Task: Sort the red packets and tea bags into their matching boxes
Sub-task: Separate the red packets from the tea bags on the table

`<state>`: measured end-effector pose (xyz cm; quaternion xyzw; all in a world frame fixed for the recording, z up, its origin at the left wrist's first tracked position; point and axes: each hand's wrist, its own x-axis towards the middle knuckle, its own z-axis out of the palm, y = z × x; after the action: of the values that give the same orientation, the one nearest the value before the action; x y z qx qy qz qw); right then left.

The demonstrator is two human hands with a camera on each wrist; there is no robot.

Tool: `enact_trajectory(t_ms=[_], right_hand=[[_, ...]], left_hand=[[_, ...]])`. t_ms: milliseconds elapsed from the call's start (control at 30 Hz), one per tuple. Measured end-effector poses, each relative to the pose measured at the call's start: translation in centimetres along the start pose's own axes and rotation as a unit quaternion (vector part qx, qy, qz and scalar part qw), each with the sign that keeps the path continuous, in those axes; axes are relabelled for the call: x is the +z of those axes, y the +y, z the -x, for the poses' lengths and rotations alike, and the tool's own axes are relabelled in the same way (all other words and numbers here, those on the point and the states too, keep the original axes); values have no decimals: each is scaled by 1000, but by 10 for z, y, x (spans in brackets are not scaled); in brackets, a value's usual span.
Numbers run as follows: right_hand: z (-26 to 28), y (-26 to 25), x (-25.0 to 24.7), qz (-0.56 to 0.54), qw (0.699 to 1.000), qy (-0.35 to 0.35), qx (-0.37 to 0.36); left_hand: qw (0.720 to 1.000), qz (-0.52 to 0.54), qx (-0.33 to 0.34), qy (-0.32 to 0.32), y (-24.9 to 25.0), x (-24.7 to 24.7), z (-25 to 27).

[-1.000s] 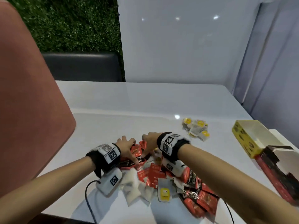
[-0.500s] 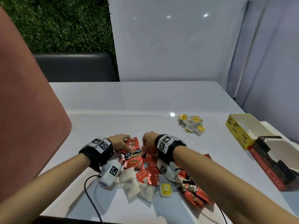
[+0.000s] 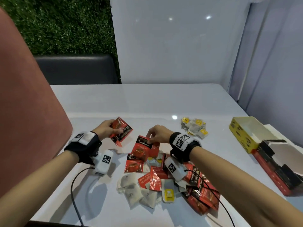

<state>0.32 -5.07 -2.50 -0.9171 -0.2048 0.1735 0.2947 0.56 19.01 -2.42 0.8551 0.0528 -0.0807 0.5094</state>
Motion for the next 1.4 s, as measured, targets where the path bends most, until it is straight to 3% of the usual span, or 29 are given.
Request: enact_trajectory(t_ms=[200,300,400,533,633,733,800,867,900,1000,1067,1167,1267,1333,1400], right_hand=[[18,10,-34,-162,986,34,23],[23,24,-48,-235,969,58,47],[23,37,-57,-267,957,77,83],[13,44,-62,-290,947,77,116],[0,38,-62,-310,940,63,124],[-18,19,-59,-325,937,51,120],[-32,3,-58,-326,937,49,117],[-50,-12,-54,-322,939,40,118],[-60,-18,-51,-318,940,38,119],[-84,-33,-39,-277,952,32,127],[-94,-38,-30,-258,957,33,130],[-103,-38,-15,-227,966,7,126],[-92,-37,-14,10,994,-18,106],[-73,-34,-23,176,982,-20,62],[-48,-28,-32,230,972,-38,22]], left_hand=[[995,25,-53,83,22,-14,-48],[981,-140,-80,107,16,2,-65],[966,-248,-61,41,5,22,-77],[977,-121,-158,79,12,20,-94],[979,-33,-169,114,15,-1,-96],[981,21,-145,130,3,-21,-93],[986,15,-92,135,5,-23,-67],[993,-62,-32,97,8,-15,-29],[992,-115,-13,45,6,-10,-10],[963,-235,-13,-134,0,10,29],[935,-299,-29,-189,0,28,39],[900,-404,-3,-164,2,58,40],[879,-457,-10,-137,0,82,36],[877,-463,-14,-129,0,88,33],[897,-422,-15,-132,0,86,28]])
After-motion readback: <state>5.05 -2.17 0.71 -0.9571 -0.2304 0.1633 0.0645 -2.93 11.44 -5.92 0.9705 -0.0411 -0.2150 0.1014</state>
